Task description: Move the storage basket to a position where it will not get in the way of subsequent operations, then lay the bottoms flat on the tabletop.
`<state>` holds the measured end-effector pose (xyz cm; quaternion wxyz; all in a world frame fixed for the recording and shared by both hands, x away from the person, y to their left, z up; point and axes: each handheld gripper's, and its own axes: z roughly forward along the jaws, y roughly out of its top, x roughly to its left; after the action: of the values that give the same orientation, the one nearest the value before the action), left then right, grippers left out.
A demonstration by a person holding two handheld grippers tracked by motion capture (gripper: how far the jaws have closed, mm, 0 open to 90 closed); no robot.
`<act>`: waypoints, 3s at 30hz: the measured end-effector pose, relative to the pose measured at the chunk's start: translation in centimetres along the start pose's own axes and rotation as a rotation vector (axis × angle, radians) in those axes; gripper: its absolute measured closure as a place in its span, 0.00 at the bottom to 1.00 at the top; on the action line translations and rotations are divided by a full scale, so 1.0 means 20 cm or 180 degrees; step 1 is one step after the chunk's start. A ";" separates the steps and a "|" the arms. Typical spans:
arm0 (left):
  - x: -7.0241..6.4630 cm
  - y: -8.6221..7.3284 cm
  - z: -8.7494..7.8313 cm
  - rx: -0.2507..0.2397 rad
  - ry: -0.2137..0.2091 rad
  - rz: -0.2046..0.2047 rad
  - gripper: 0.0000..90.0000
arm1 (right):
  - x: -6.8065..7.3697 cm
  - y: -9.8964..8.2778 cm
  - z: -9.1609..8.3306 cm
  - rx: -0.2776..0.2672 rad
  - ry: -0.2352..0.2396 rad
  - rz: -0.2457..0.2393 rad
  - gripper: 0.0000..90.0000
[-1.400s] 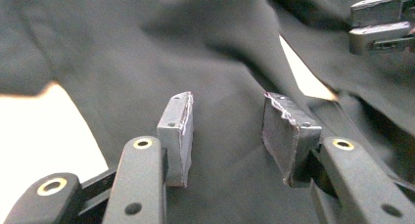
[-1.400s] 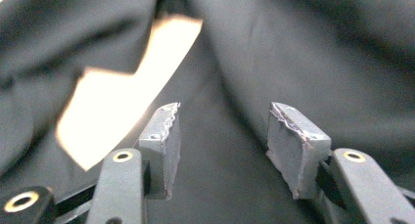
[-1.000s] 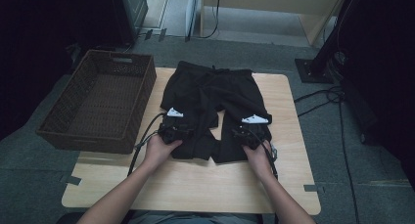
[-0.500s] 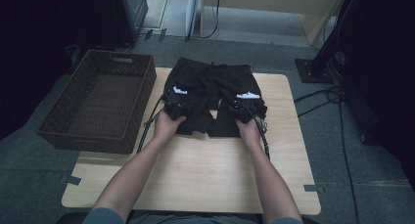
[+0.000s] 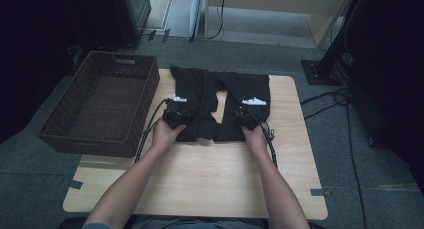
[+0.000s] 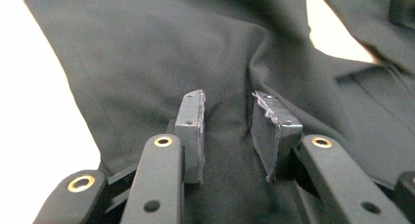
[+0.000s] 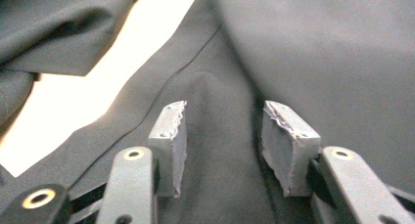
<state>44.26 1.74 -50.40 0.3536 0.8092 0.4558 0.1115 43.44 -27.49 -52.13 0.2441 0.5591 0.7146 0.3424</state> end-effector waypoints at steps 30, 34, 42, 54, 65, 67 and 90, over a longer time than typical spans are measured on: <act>-0.07 -0.25 -0.23 0.0049 -0.0262 0.0034 0.72 | 0.20 -0.16 -0.25 0.0292 0.0583 -0.0127 0.39; -0.06 -0.26 -0.24 0.0033 -0.0348 -0.0024 0.69 | 0.24 -0.17 -0.25 0.0319 0.0637 -0.0167 0.35; -0.06 -0.27 -0.24 0.0001 -0.0437 -0.0009 0.61 | 0.29 -0.20 -0.26 0.0193 0.0516 -0.0390 0.69; -0.06 -0.26 -0.25 0.0017 -0.0591 -0.0069 0.47 | 0.26 -0.22 -0.30 0.0261 0.0712 -0.0198 0.96; -0.07 -0.27 -0.24 0.0091 -0.0576 -0.0027 0.48 | 0.23 -0.13 -0.43 0.0213 0.0865 -0.0107 0.96; -0.07 -0.27 -0.24 0.0102 -0.0567 -0.0021 0.49 | 0.23 -0.08 -0.45 0.0165 0.0888 -0.0146 0.96; -0.08 -0.28 -0.24 0.0070 -0.0507 0.0044 0.53 | 0.23 0.13 -0.39 0.0030 0.0803 -0.0224 0.71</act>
<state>37.23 4.70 -50.44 0.3790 0.8225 0.4218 0.0441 38.09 -24.35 -44.96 0.1616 0.4874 0.7603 0.3978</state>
